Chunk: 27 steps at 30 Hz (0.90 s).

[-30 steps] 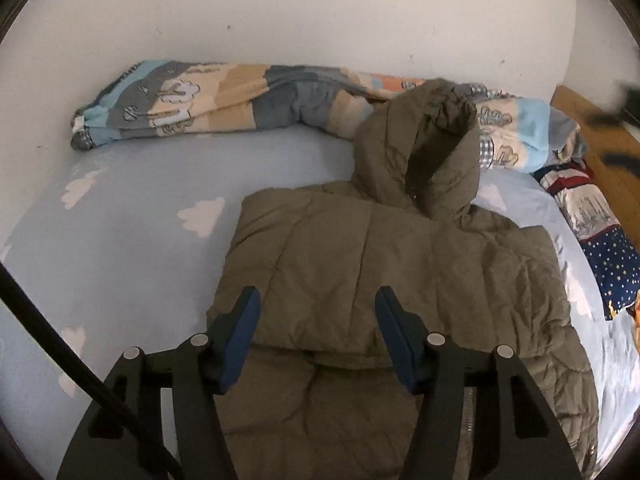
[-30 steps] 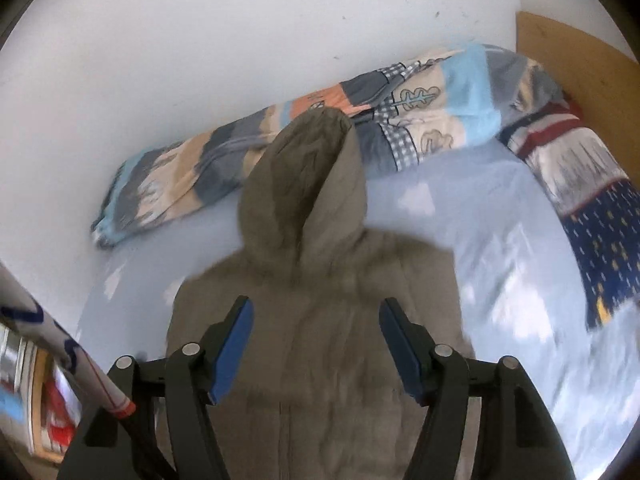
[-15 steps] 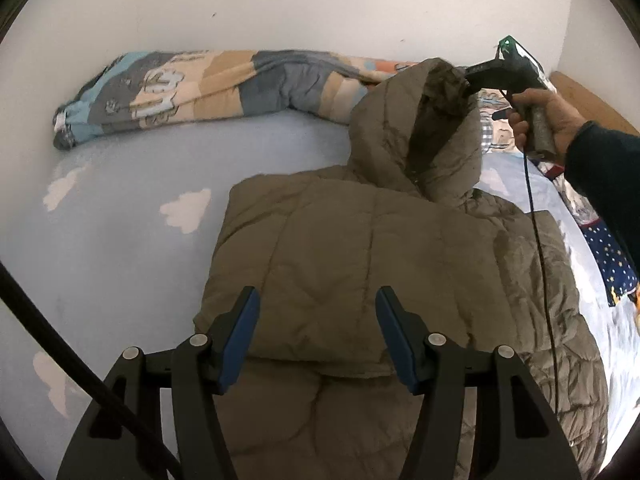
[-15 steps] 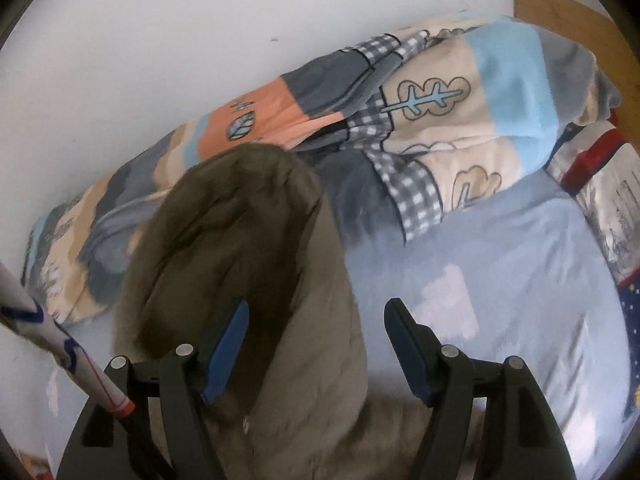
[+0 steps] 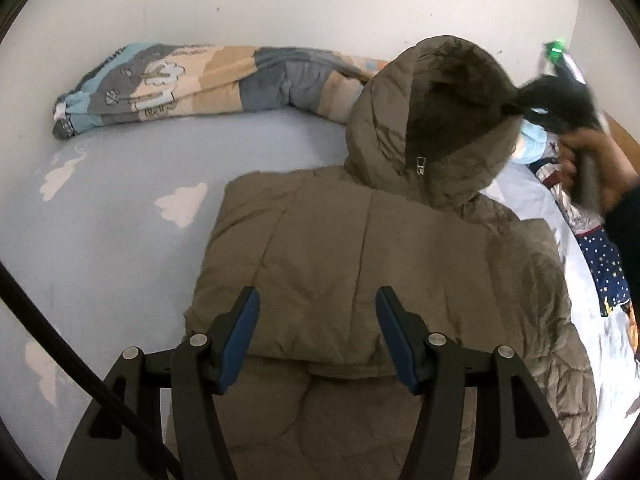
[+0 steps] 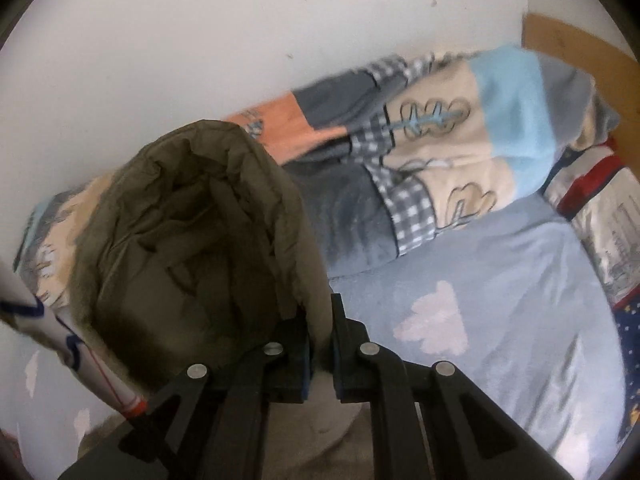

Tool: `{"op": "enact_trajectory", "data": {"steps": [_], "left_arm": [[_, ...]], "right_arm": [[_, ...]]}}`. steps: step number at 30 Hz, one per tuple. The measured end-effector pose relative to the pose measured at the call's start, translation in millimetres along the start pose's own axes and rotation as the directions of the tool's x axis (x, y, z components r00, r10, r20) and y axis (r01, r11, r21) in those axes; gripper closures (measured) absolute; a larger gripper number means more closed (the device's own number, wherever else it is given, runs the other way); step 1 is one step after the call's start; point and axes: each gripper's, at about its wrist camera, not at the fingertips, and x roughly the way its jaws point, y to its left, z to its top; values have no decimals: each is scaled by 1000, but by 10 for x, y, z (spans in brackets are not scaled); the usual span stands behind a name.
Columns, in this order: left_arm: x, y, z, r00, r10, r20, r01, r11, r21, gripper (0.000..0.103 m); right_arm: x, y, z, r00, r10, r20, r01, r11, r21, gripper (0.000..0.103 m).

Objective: Fold large clothes
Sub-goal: 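Fold the hood down over the jacket body with the right gripper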

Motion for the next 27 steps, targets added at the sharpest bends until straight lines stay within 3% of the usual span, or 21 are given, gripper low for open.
{"op": "enact_trajectory", "data": {"steps": [6, 10, 12, 15, 18, 27], "left_arm": [[-214, 71, 66, 999, -21, 41, 22, 999, -34, 43], [-344, 145, 117, 997, -26, 74, 31, 997, -75, 42], [-378, 193, 139, 996, -31, 85, 39, 994, -99, 42], [-355, 213, 164, 996, -35, 84, 45, 992, -114, 42], [-289, 150, 148, 996, -54, 65, 60, 993, -100, 41], [81, -389, 36, 993, -111, 39, 110, 994, 6, 41]], "right_arm": [[-1075, 30, -606, 990, 122, 66, -118, 990, -72, 95], [-1746, 56, -1332, 982, 153, 110, -137, 981, -137, 95], [-1935, 40, -1778, 986, 118, 120, -95, 979, -183, 95], [-1714, -125, -2353, 999, 39, 30, -34, 986, -164, 95], [-1280, -306, -2667, 998, -10, -69, 1, 993, -122, 95], [-1125, -227, -2722, 997, -39, -72, 25, 981, -192, 93]]}}
